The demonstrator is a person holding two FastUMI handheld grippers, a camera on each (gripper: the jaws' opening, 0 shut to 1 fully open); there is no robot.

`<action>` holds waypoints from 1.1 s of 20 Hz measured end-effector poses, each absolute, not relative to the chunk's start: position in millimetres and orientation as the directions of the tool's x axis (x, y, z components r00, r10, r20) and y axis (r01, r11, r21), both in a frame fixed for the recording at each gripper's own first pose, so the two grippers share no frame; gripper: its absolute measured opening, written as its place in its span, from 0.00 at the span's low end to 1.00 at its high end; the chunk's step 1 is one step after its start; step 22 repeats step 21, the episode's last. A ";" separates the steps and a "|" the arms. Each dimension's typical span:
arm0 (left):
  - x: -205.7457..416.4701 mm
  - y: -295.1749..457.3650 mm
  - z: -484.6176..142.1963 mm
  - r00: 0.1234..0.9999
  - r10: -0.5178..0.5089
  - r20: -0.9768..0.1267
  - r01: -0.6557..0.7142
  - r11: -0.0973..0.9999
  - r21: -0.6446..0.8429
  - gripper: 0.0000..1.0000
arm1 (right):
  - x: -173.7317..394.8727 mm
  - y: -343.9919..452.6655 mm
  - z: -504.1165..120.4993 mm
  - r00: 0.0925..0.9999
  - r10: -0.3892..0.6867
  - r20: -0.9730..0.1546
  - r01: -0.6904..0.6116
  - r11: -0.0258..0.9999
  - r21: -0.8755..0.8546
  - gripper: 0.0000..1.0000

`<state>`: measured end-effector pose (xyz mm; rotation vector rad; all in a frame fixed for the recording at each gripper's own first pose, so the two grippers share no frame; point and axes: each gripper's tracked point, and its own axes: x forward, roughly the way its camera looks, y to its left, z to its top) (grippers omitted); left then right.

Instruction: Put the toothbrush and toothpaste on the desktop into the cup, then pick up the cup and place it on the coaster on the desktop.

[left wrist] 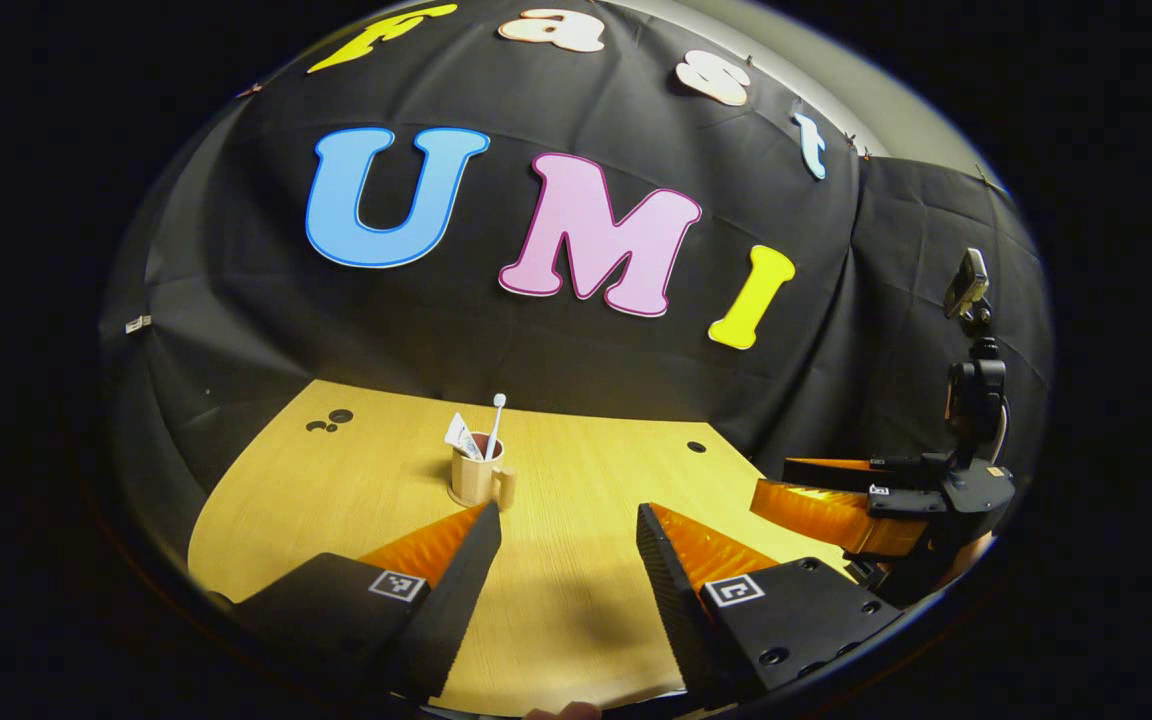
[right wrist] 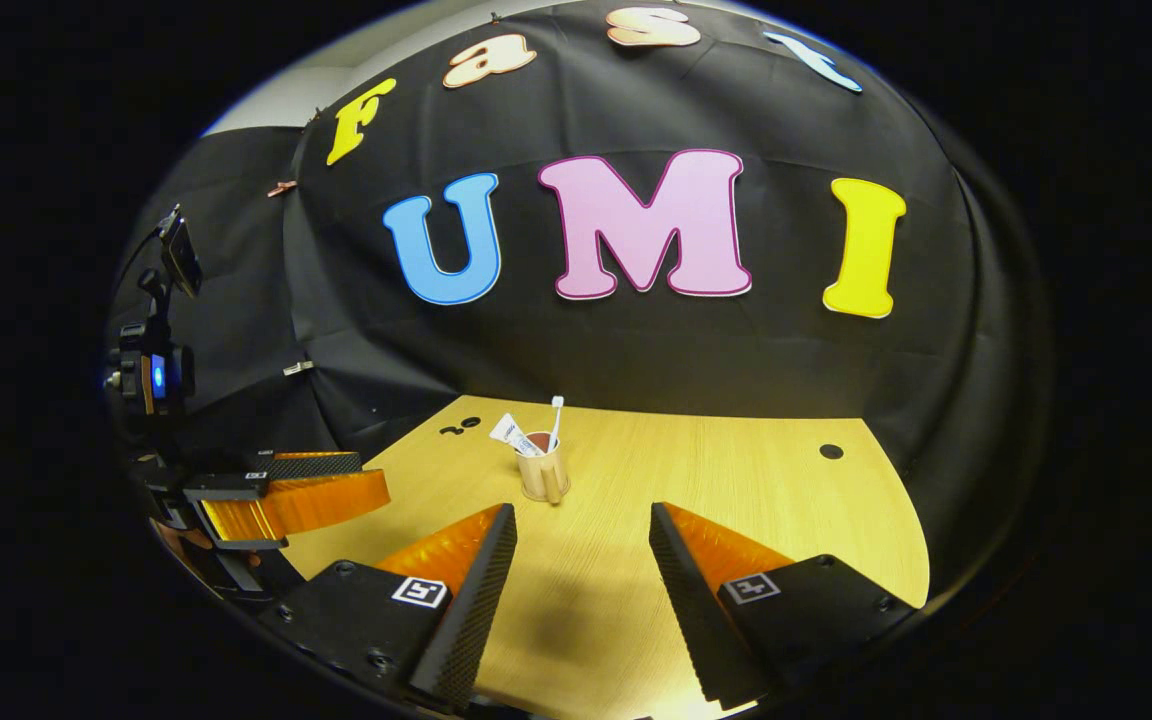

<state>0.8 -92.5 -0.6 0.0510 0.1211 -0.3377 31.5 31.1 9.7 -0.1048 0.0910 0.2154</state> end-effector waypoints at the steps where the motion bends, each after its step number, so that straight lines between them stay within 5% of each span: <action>1: 0.9 -92.0 -1.1 0.936 -0.327 -0.128 0.334 0.942 0.031 0.86 | 31.3 30.9 9.9 0.973 0.207 -0.101 -0.217 0.972 -0.093 0.84; 22: 8.6 -88.4 -5.2 0.938 -0.316 -0.144 0.324 0.946 0.031 0.86 | 38.0 31.2 4.1 0.972 0.204 -0.116 -0.215 0.972 -0.091 0.84</action>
